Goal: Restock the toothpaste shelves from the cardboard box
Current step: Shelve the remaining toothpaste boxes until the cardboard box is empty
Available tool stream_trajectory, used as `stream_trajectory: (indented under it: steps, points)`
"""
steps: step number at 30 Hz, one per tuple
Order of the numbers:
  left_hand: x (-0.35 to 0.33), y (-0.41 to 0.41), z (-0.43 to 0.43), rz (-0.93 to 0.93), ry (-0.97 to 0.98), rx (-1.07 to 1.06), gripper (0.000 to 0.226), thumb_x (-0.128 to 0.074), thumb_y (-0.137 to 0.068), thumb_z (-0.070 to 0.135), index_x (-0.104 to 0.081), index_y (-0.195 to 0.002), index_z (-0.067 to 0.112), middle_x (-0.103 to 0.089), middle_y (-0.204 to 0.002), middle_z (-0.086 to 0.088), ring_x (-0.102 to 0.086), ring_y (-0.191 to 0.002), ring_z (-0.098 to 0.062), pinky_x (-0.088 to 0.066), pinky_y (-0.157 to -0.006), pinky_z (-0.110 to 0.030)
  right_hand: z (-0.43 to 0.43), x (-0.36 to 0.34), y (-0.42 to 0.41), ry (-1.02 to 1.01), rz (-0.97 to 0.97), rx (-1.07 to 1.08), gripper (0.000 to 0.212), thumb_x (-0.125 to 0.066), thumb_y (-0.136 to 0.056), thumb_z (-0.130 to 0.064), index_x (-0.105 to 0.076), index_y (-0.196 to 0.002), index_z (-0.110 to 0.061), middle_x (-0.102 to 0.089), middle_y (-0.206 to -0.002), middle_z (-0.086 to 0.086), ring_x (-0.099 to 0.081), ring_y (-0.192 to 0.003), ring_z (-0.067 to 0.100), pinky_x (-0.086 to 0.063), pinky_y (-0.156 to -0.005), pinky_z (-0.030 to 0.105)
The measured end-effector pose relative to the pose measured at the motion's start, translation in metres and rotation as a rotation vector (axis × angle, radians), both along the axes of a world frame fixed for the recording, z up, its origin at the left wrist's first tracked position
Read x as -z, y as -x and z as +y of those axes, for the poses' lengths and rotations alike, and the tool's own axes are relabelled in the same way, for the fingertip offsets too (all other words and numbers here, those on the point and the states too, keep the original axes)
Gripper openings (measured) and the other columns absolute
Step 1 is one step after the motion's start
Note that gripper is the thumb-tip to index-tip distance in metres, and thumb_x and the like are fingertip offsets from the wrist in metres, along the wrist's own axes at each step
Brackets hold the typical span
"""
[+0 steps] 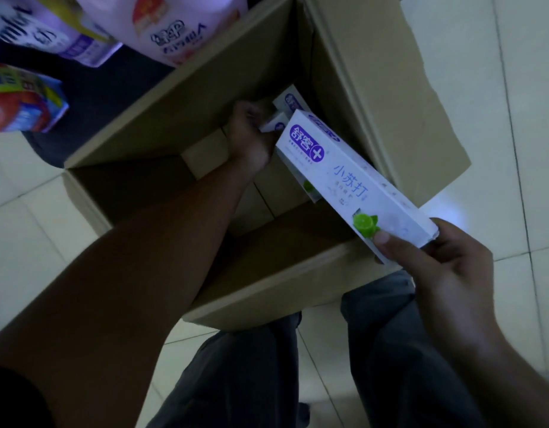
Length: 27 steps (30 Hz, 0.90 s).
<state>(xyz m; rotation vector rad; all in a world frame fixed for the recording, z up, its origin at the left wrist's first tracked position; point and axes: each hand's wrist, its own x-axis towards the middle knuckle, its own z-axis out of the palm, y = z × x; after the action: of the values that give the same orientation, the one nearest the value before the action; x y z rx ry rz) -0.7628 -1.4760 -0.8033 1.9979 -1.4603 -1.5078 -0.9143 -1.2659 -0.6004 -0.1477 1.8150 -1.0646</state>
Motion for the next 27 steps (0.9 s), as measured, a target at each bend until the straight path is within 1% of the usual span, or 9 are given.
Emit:
stream_trajectory:
  steps: [3, 7, 11, 15, 17, 19, 22, 24, 27]
  points:
    - [-0.046, -0.012, 0.013, 0.012, 0.054, 0.076, 0.042, -0.083, -0.073, -0.002, -0.063, -0.110, 0.005, -0.064, -0.100, -0.004, -0.060, -0.087, -0.010, -0.046, -0.071, -0.012, -0.006, -0.020, 0.008, 0.003, 0.016, -0.036, 0.011, -0.080, -0.077, -0.006, -0.075, -0.085, -0.011, -0.074, -0.070, -0.010, -0.065, -0.062, 0.005, -0.047, -0.057, 0.014]
    - [-0.149, -0.038, 0.019, -0.034, 0.068, 0.156, 0.038, -0.086, -0.076, 0.004, -0.070, -0.111, 0.009, -0.072, -0.100, 0.000, -0.066, -0.084, -0.005, -0.050, -0.071, -0.012, -0.022, -0.085, 0.025, 0.039, 0.064, -0.055, 0.016, -0.084, -0.074, -0.011, -0.075, -0.087, -0.010, -0.073, -0.070, -0.002, -0.063, -0.061, 0.012, -0.049, -0.056, 0.016]
    - [-0.290, -0.056, 0.014, 0.007, 0.147, 0.149, 0.034, -0.086, -0.077, 0.012, -0.075, -0.109, 0.016, -0.075, -0.094, 0.010, -0.067, -0.079, 0.004, -0.050, -0.075, -0.013, -0.046, -0.186, 0.045, 0.088, 0.096, -0.118, 0.053, -0.081, -0.062, -0.047, -0.066, -0.078, 0.001, -0.065, -0.068, 0.022, -0.056, -0.055, 0.017, -0.043, -0.050, 0.024]
    - [-0.454, -0.057, 0.008, 0.114, 0.223, 0.143, 0.036, -0.084, -0.082, 0.006, -0.074, -0.111, 0.025, -0.077, -0.096, 0.015, -0.069, -0.087, 0.002, -0.053, -0.082, -0.017, -0.066, -0.309, 0.066, 0.170, 0.136, -0.189, 0.062, -0.080, -0.063, -0.047, -0.058, -0.078, 0.010, -0.055, -0.070, 0.035, -0.051, -0.057, 0.021, -0.041, -0.054, 0.041]
    - [-0.530, -0.059, 0.006, 0.161, 0.290, 0.126, 0.035, -0.079, -0.085, 0.000, -0.072, -0.116, 0.013, -0.077, -0.097, 0.017, -0.068, -0.088, 0.008, -0.051, -0.080, -0.011, -0.075, -0.371, 0.073, 0.217, 0.142, -0.210, 0.064, -0.081, -0.061, -0.048, -0.057, -0.076, 0.010, -0.052, -0.065, 0.033, -0.048, -0.057, 0.021, -0.037, -0.056, 0.045]
    - [-0.593, -0.060, 0.007, 0.225, 0.283, 0.079, 0.033, -0.075, -0.087, -0.001, -0.072, -0.119, 0.007, -0.078, -0.101, 0.009, -0.071, -0.091, 0.002, -0.054, -0.081, -0.015, -0.080, -0.422, 0.078, 0.276, 0.163, -0.246, 0.065, -0.081, -0.059, -0.048, -0.056, -0.072, 0.010, -0.047, -0.057, 0.022, -0.045, -0.055, 0.020, -0.033, -0.057, 0.041]
    - [-0.685, -0.064, 0.000, 0.331, 0.324, 0.041, 0.030, -0.073, -0.089, 0.003, -0.072, -0.116, 0.015, -0.080, -0.099, 0.005, -0.074, -0.090, -0.010, -0.058, -0.076, -0.021, -0.089, -0.506, 0.081, 0.381, 0.232, -0.289, 0.047, -0.079, -0.058, -0.046, -0.061, -0.066, -0.003, -0.049, -0.053, 0.005, -0.046, -0.051, 0.018, -0.034, -0.051, 0.033]
    - [-0.734, -0.064, -0.005, 0.400, 0.361, 0.021, 0.034, -0.072, -0.088, 0.005, -0.070, -0.118, 0.021, -0.080, -0.102, 0.010, -0.073, -0.088, -0.006, -0.059, -0.073, -0.020, -0.091, -0.551, 0.082, 0.450, 0.274, -0.313, 0.039, -0.078, -0.059, -0.042, -0.064, -0.067, -0.006, -0.051, -0.053, 0.003, -0.048, -0.050, 0.017, -0.036, -0.047, 0.028]
    - [-0.808, -0.068, -0.011, 0.506, 0.431, -0.052, 0.037, -0.073, -0.080, 0.019, -0.067, -0.116, 0.024, -0.079, -0.105, 0.008, -0.075, -0.084, -0.011, -0.062, -0.067, -0.030, -0.091, -0.619, 0.082, 0.547, 0.333, -0.330, 0.027, -0.076, -0.066, -0.027, -0.066, -0.069, -0.002, -0.054, -0.055, 0.007, -0.050, -0.052, 0.018, -0.037, -0.047, 0.026]
